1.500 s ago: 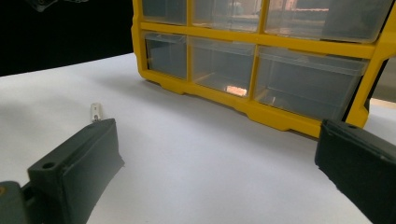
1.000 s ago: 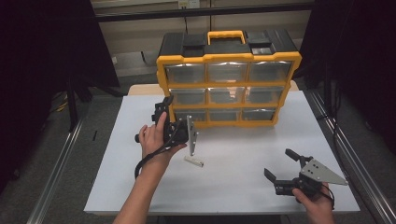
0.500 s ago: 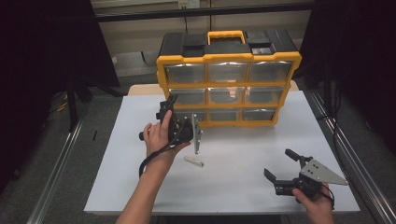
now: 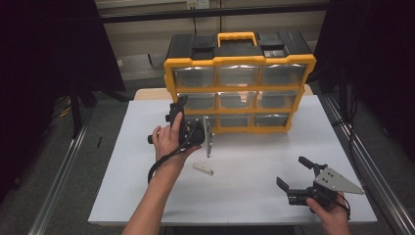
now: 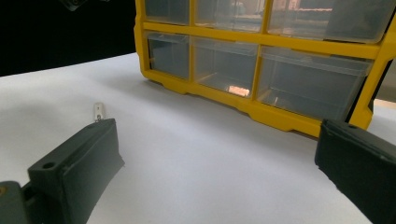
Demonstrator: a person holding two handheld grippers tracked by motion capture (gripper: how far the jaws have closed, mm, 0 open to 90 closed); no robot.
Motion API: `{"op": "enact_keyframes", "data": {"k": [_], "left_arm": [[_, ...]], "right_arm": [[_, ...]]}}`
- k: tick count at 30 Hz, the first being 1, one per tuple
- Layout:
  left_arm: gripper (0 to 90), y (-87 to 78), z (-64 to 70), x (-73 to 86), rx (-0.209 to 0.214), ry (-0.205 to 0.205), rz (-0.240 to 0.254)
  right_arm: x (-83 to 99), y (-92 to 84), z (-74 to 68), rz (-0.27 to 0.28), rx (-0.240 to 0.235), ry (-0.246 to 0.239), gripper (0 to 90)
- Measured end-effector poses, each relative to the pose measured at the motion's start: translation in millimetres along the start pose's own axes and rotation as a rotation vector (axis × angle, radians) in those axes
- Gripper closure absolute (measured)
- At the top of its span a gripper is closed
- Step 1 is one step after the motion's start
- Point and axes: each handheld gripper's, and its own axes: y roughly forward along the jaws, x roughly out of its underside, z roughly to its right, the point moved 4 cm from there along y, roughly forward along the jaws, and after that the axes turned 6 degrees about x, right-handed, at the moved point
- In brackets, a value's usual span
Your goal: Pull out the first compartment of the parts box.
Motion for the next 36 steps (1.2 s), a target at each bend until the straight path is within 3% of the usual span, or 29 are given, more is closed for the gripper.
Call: {"op": "enact_keyframes", "data": {"k": [9,14,36], "left_arm": [[2.8,5.3,-1.3,-1.3,-0.004,-0.002,-0.012],[2.8,7.8,-1.9,-2.5,-0.005,0.016,-0.019],[4.1,19.9,-7.9,-6.5,-0.023,-0.004,-0.022]], "right_arm": [[-0.1,-0.2,0.2,0.000,-0.004,-0.008,0.0],[-0.1,-0.2,0.1,0.000,-0.004,-0.009,0.0],[-0.4,-0.5,0.2,0.000,-0.005,-0.009,0.0]]}}
